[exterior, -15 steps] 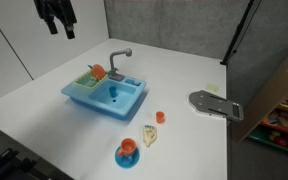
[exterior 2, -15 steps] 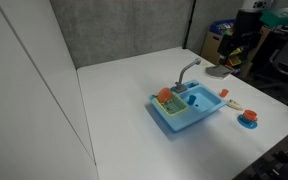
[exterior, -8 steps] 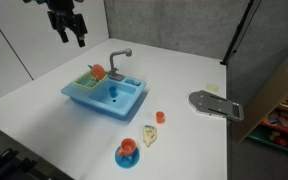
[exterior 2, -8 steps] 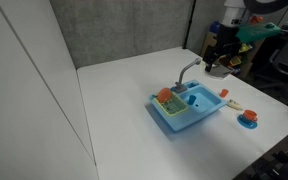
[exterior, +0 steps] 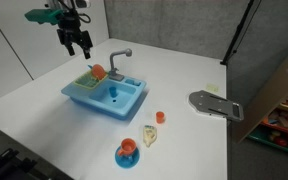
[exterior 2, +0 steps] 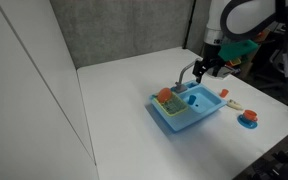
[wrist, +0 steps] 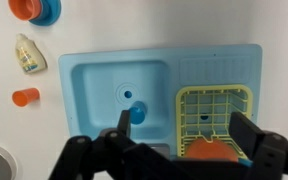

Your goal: Put the bottle on the sink

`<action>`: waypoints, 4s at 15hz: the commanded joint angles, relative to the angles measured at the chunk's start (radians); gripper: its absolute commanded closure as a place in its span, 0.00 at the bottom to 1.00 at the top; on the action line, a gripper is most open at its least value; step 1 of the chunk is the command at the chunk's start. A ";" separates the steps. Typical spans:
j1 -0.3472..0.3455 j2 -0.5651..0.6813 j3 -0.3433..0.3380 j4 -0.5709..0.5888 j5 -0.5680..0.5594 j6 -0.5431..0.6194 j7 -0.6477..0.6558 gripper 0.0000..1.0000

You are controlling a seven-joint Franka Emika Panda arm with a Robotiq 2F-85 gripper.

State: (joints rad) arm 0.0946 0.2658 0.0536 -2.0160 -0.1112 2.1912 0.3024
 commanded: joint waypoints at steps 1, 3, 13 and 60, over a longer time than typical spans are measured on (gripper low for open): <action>0.013 0.061 -0.031 0.066 -0.011 -0.016 0.062 0.00; 0.006 0.072 -0.048 0.079 0.006 -0.024 0.081 0.00; -0.087 0.057 -0.157 0.075 0.045 -0.077 0.101 0.00; -0.271 0.452 -0.316 0.190 0.048 0.219 -0.138 0.00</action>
State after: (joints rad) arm -0.1649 0.7269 -0.2702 -1.8599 -0.0533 2.4446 0.1924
